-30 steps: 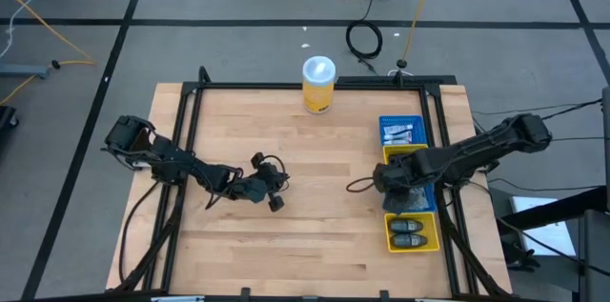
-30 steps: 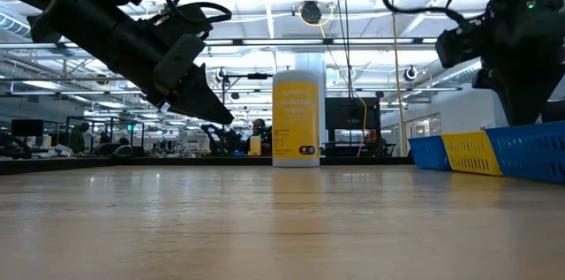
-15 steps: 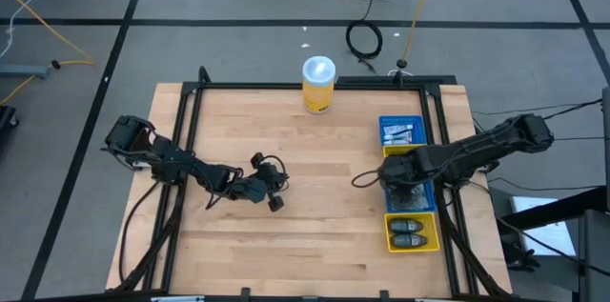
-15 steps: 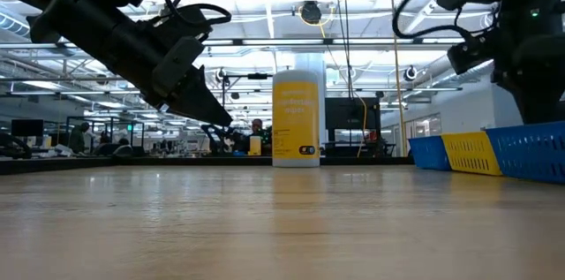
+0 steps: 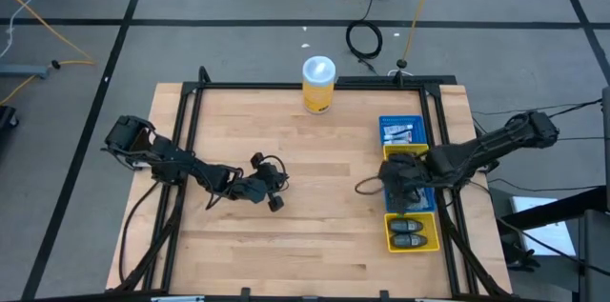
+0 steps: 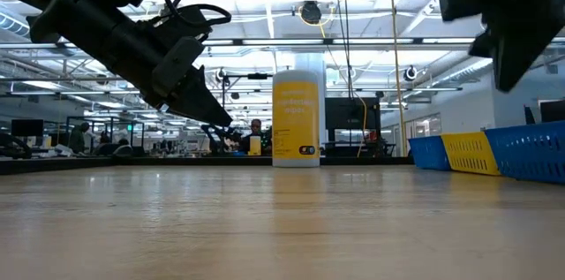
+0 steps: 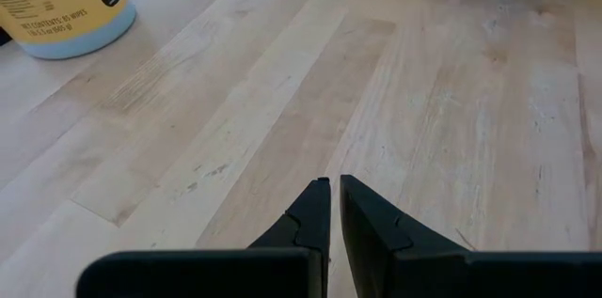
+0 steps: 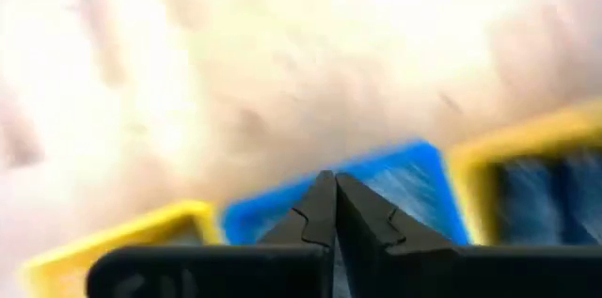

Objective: Pick & Place Travel size toiletries
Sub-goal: Adjust the bins, then return to Home Position

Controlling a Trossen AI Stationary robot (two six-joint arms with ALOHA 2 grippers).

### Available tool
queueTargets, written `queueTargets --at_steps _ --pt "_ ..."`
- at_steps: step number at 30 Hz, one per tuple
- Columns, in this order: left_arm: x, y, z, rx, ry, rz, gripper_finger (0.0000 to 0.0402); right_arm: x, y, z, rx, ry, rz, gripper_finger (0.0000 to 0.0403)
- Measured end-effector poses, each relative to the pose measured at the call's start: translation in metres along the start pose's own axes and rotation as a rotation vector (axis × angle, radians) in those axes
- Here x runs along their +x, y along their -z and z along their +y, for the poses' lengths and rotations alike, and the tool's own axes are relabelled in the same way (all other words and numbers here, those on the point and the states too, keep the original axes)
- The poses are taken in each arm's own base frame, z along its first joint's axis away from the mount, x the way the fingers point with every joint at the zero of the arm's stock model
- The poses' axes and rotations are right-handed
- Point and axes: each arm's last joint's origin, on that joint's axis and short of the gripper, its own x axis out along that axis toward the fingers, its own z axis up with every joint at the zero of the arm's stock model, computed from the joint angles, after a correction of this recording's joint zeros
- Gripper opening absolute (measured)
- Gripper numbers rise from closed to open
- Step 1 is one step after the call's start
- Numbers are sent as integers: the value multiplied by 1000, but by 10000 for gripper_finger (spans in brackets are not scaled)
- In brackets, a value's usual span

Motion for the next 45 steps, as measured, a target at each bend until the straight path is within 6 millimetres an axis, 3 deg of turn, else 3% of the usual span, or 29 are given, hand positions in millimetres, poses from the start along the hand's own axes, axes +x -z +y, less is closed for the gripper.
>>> queueTargets --at_steps 5,11,15,23,31,34,38,45 --pt "0 0 0 0 0 0 31 5 -6 38 -115 -262 -84 0" --pt "0 0 0 0 0 0 31 39 -1 68 -226 -357 44 0" --pt "0 0 0 -1 0 -1 31 53 2 69 -235 -307 124 0" --pt "0 0 0 -1 0 -1 31 45 7 59 -187 -253 165 0" --pt "0 0 0 0 0 0 31 24 -5 59 -361 -233 -140 0" --pt "0 0 0 0 8 3 31 26 -11 50 -440 -164 -309 0" --pt "-1 1 -2 3 24 11 31 35 -14 26 -502 -213 -454 0" --pt "-2 2 -3 13 29 13 31 22 1 -36 -386 -165 -668 0"
